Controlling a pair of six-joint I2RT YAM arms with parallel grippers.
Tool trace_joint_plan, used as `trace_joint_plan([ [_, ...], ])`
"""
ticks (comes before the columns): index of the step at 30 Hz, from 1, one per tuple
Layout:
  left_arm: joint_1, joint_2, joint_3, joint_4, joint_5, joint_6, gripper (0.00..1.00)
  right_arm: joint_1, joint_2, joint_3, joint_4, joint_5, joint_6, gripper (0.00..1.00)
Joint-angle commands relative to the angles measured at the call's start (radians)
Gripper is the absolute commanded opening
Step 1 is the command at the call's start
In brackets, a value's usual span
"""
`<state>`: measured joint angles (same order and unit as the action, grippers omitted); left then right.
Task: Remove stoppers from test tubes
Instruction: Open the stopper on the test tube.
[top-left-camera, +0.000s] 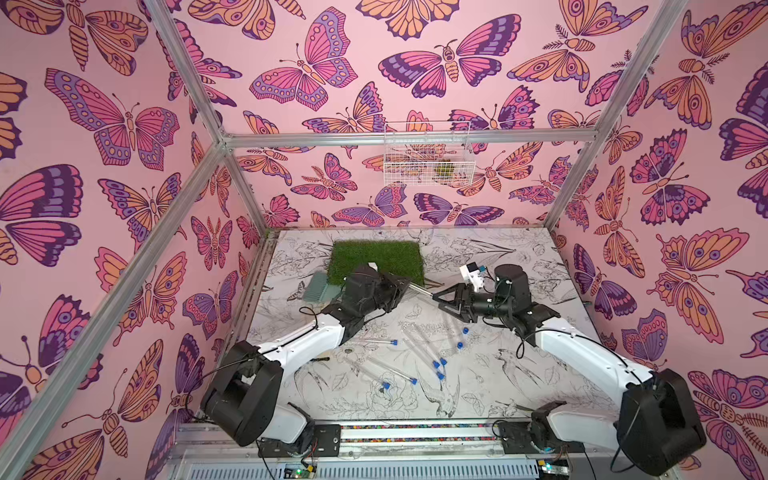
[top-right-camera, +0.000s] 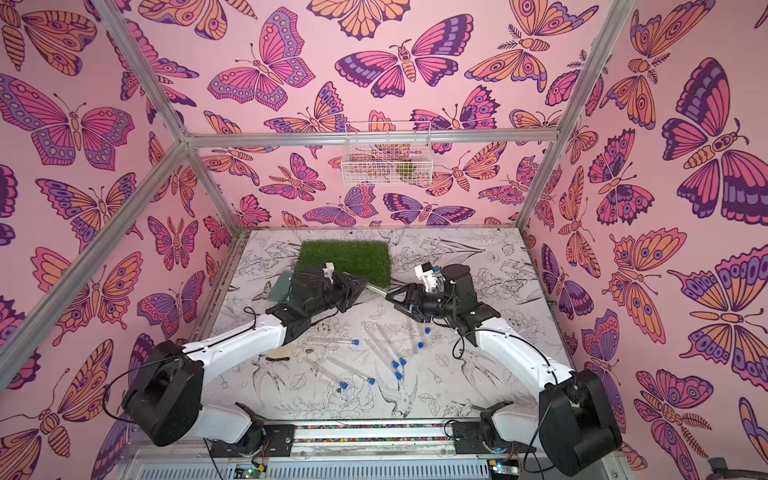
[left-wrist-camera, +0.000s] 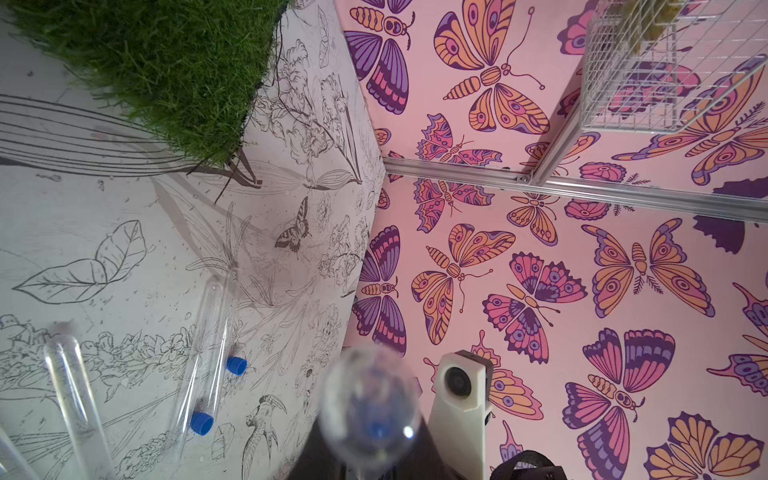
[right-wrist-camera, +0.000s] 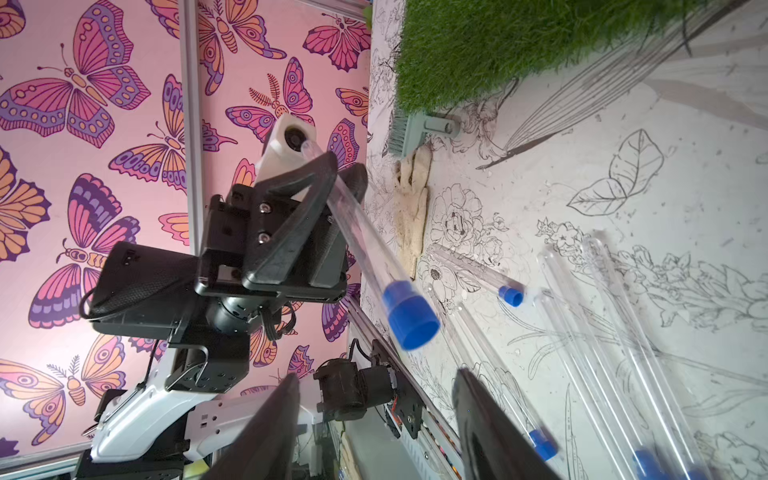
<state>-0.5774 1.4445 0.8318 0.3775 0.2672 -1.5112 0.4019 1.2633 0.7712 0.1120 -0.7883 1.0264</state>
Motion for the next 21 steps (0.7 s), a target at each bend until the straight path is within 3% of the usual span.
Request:
trace_joint_plan([
  [1, -0.006, -0.030, -0.035, 0.041, -0.016, -0.027, 0.07, 0.006, 0.013, -0.004, 0.105, -0.020, 0.022, 0.58],
  [7, -0.006, -0.033, -0.064, 0.090, -0.018, -0.068, 0.07, 0.005, 0.035, -0.019, 0.170, -0.021, 0.045, 0.51],
  [21, -0.006, -0.044, -0.077, 0.116, -0.022, -0.089, 0.05, -0.006, 0.081, -0.009, 0.163, -0.016, 0.044, 0.53],
])
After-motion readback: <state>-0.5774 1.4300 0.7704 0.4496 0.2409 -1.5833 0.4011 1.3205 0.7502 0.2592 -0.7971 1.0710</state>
